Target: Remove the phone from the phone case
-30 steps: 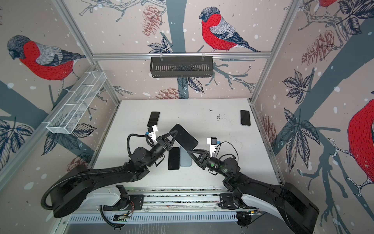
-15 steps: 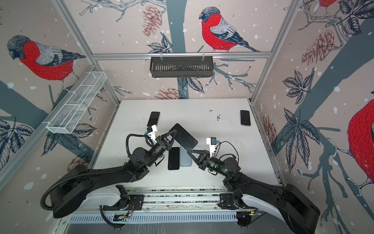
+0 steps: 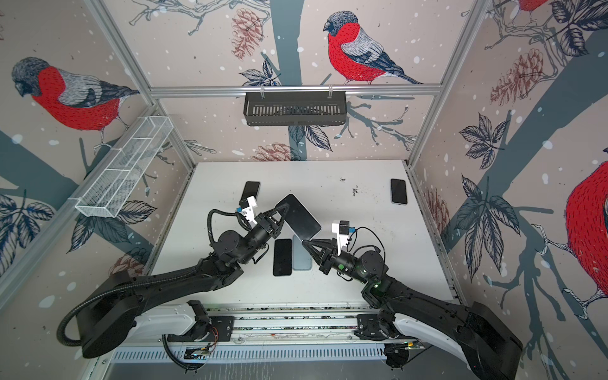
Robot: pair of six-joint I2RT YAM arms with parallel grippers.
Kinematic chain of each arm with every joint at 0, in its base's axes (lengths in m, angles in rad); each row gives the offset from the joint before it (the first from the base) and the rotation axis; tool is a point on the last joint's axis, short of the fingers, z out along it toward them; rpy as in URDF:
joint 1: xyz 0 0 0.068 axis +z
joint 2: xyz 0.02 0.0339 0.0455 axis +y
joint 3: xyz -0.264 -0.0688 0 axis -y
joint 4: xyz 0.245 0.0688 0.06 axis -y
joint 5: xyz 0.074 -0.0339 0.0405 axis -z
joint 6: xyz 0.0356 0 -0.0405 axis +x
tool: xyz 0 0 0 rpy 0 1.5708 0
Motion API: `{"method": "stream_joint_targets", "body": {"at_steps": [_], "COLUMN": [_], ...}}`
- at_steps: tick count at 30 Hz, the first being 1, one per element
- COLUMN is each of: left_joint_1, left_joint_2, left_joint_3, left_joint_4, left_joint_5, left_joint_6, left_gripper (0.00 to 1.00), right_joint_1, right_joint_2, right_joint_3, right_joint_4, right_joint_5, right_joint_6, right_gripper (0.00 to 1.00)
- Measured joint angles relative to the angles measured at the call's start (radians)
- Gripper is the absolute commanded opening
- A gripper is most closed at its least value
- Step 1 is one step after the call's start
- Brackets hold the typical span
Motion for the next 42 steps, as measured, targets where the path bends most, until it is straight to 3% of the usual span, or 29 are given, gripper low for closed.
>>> {"method": "stream_joint_targets", "body": {"at_steps": [8,14,17,19,28,31,34,42], "left_joint_1": [0.002,-0.004,0.001,0.013,0.106,0.153,0.194,0.227], "left_joint_2": [-0.013,-0.023,-0.033,-0.046,-0.135,-0.165,-0.186,-0.189], "left_joint_3": [0.053,0.082,0.09,0.091,0.097,0.1,0.117,0.254], "left_joint_4": [-0.111,-0.222,-0.251,-0.261,-0.367,-0.42,-0.477,-0.705], "left_joint_5": [-0.027,0.081,0.106,0.128,0.222,0.283,0.358,0.553], "left_joint_6": [-0.002,0.018,0.021,0.021,0.077,0.118,0.177,0.454], "left_gripper": [0.0,0.0,0.0,0.0,0.0,0.0,0.0,0.0], "right_joint_1": [0.077,0.107,0.119,0.12,0.107,0.1,0.098,0.094], "right_joint_2": [0.006,0.022,0.005,-0.035,-0.429,-0.546,-0.598,-0.531], "right_joint_3": [0.042,0.063,0.076,0.064,-0.036,-0.041,-0.024,0.081], "right_joint_4": [-0.1,-0.331,-0.385,-0.407,-0.518,-0.544,-0.596,-0.716], "right_joint_5": [0.119,0.346,0.418,0.455,0.531,0.546,0.548,0.483], "right_joint_6": [-0.22,-0.372,-0.395,-0.405,-0.37,-0.354,-0.335,-0.372], "right_gripper": [0.04,0.07,0.31,0.41,0.91,1.0,0.99,0.99]}}
